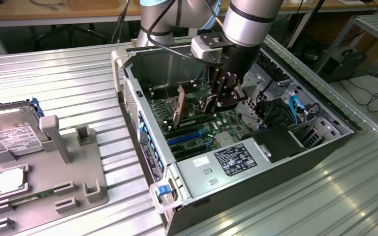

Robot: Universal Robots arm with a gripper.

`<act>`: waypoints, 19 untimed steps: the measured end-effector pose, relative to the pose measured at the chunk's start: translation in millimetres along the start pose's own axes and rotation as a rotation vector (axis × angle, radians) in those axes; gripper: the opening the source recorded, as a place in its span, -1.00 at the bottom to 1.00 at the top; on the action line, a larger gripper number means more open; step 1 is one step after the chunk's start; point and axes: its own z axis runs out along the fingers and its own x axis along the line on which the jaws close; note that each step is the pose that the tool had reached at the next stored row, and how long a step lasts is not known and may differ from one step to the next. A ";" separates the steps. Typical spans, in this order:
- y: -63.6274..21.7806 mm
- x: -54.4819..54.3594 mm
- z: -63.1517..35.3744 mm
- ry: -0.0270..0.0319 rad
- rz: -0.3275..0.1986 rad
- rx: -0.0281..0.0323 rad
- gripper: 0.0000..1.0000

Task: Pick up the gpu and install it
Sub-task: 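Insert the gpu into the slot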

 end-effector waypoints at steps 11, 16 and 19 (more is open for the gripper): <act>-0.1 0.1 7.7 0.0001 0.001 0.0000 -0.45; -0.2 0.1 12.4 0.0000 0.001 0.0000 -0.45; 0.2 0.1 15.5 0.0000 0.001 0.0000 -0.45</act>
